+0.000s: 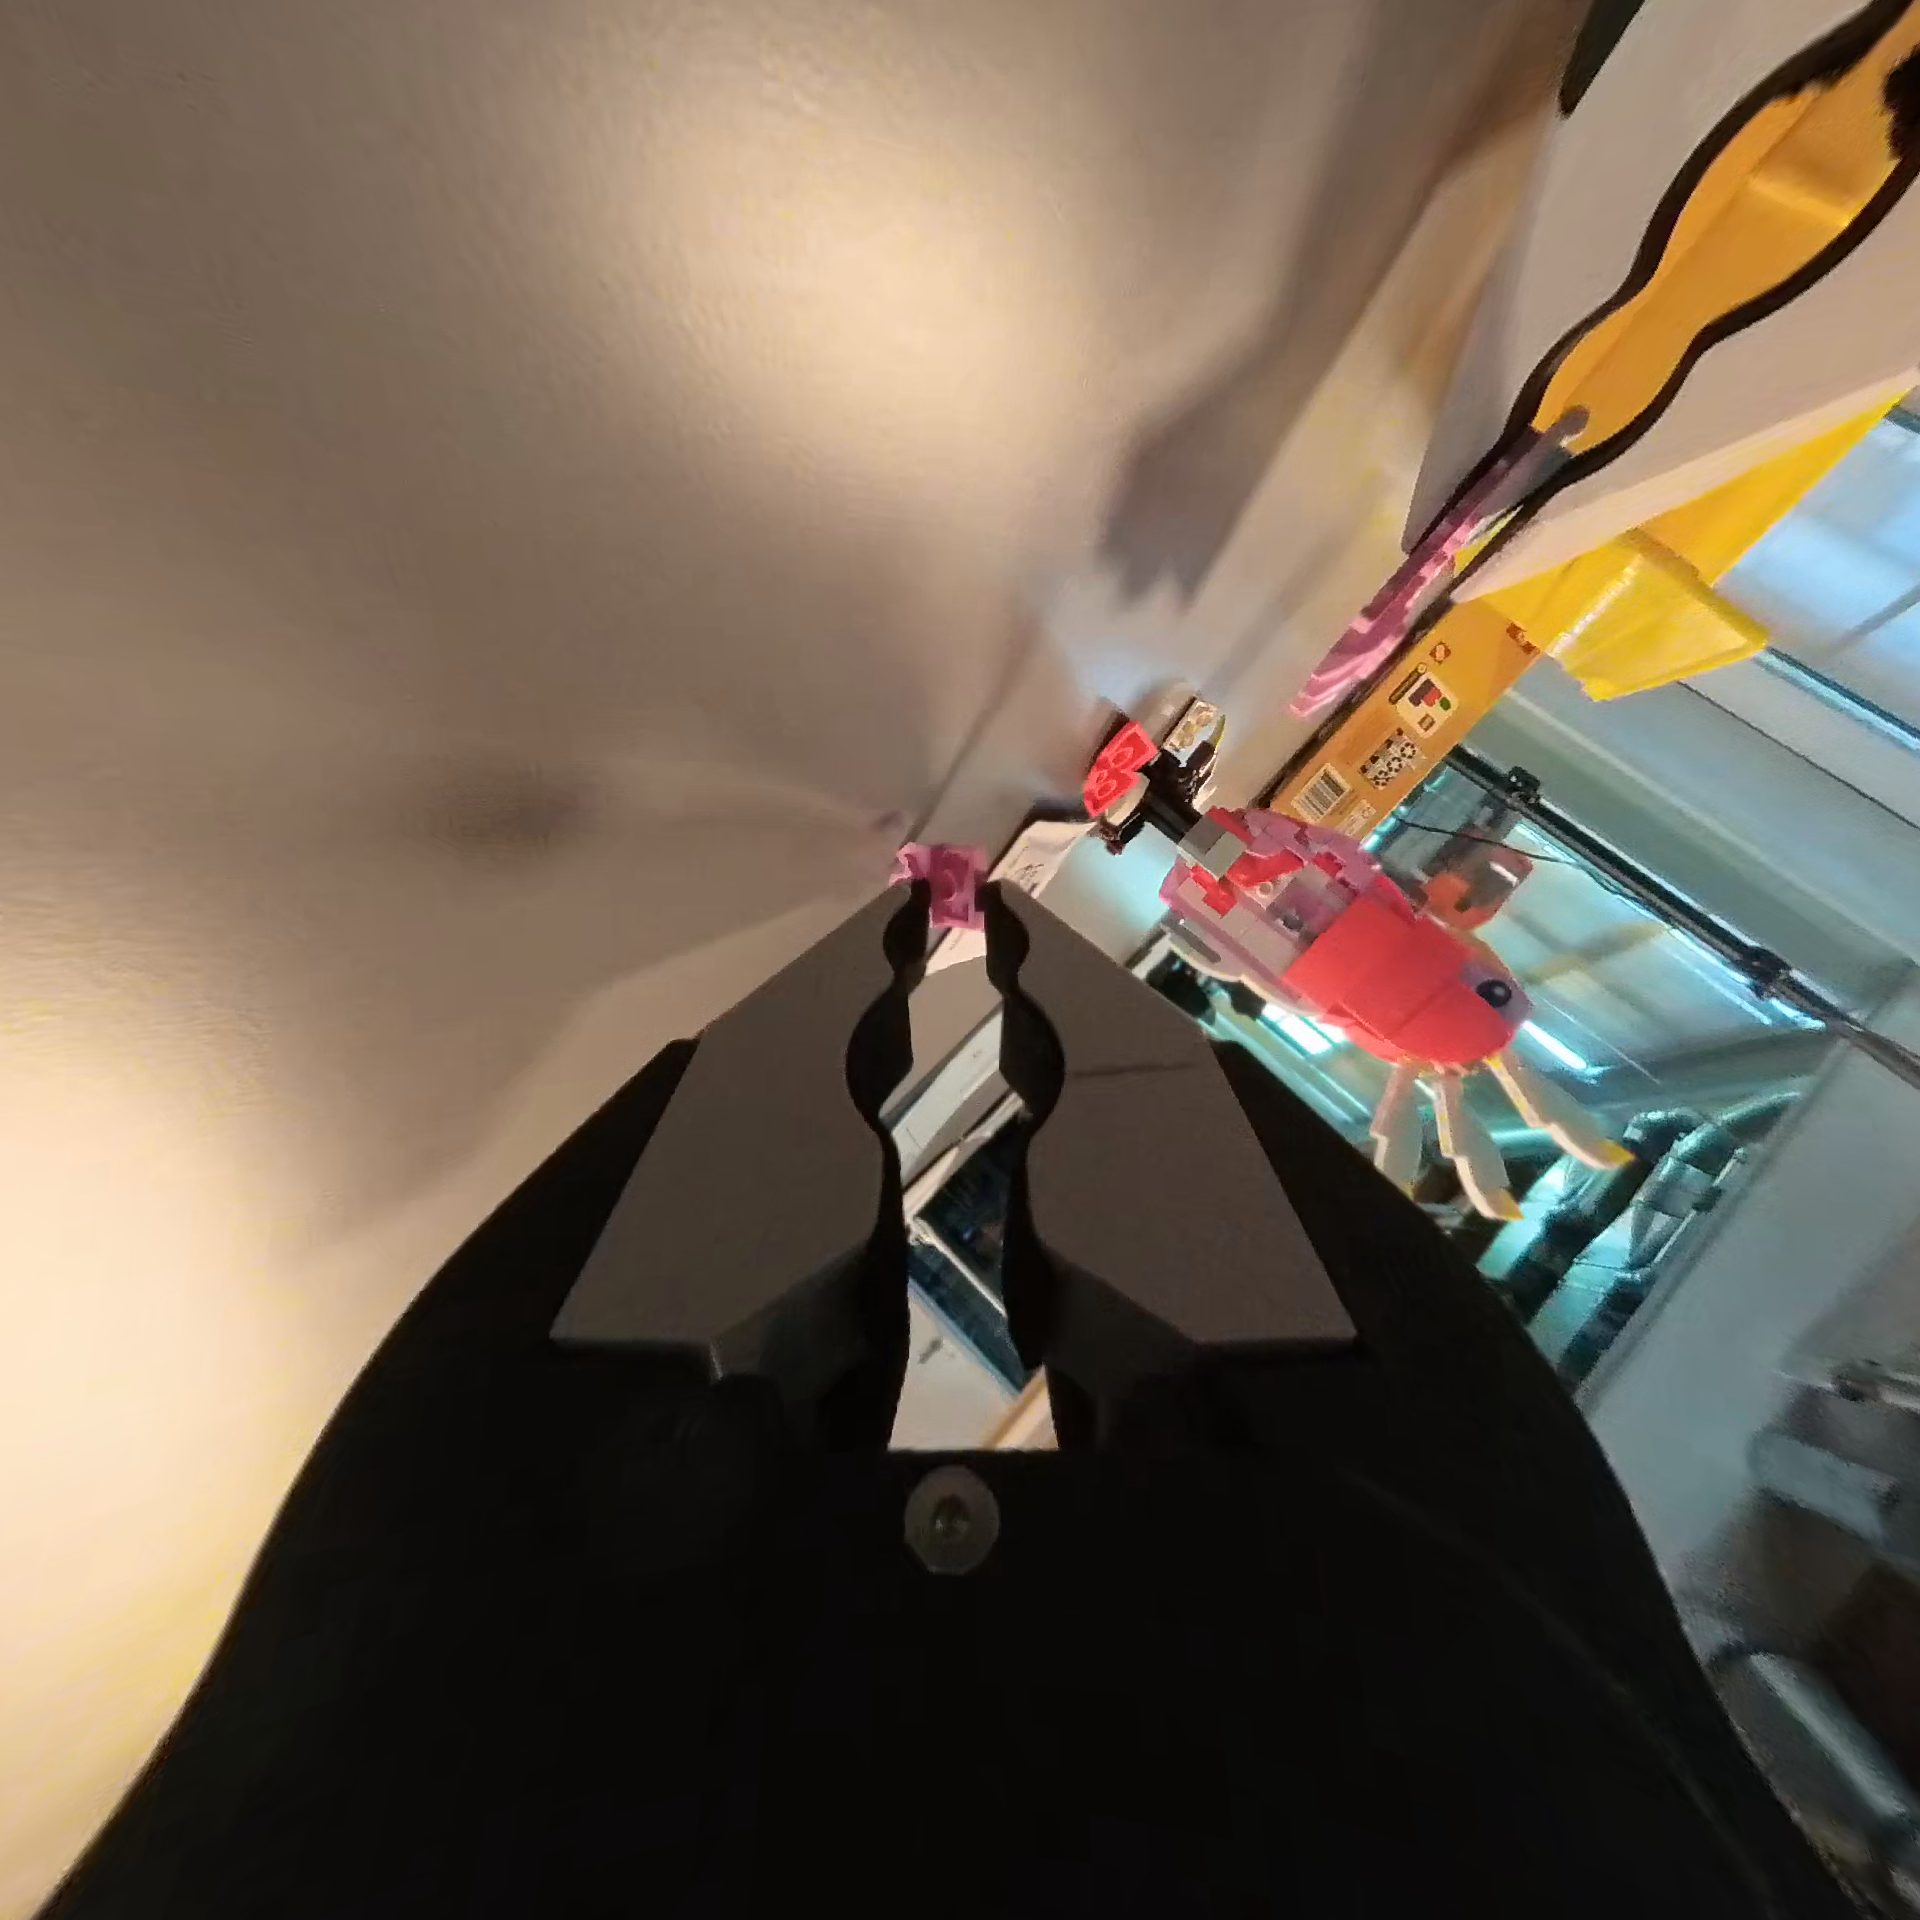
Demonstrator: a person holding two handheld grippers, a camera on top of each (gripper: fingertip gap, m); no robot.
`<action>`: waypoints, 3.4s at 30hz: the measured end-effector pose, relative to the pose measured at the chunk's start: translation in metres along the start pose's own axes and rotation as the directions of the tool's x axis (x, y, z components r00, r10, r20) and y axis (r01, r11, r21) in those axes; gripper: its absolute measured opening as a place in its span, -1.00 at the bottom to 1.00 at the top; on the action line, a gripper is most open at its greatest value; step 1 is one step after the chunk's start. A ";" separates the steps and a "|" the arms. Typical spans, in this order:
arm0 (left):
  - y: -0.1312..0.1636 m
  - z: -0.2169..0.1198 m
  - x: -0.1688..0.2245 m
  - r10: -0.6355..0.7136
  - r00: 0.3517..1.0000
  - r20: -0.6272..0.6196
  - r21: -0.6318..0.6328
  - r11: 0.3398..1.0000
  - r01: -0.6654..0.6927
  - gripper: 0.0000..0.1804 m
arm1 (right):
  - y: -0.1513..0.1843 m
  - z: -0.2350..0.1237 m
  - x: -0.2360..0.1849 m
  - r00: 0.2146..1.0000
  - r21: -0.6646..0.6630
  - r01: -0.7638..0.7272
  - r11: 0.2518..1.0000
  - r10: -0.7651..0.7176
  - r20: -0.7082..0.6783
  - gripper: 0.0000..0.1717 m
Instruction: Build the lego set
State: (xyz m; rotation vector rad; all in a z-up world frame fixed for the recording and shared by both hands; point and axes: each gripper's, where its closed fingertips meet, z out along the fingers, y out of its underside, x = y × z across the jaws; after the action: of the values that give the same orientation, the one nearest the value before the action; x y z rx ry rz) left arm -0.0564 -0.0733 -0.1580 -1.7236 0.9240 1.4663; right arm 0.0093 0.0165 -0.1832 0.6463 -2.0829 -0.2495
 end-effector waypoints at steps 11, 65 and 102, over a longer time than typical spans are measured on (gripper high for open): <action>-0.002 -0.001 0.000 0.004 1.000 0.000 0.007 1.000 -0.004 -0.91 | -0.010 -0.017 -0.015 0.999 0.039 -0.009 0.999 0.007 0.049 -0.80; -0.022 -0.014 -0.026 0.182 0.952 0.246 0.042 0.979 -0.198 -0.91 | -0.024 0.004 0.096 0.273 0.175 -0.962 0.210 0.695 0.665 -0.83; -0.014 -0.019 -0.046 0.242 0.897 0.371 -0.075 0.970 -0.230 -0.92 | -0.017 0.001 0.121 0.465 0.029 -0.850 0.526 0.723 0.511 -0.85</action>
State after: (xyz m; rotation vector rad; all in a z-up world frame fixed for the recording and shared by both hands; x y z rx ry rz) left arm -0.0398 -0.0784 -0.1087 -1.3093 0.9248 1.8975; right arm -0.0398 -0.0624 -0.1039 -0.3633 -2.6534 0.5222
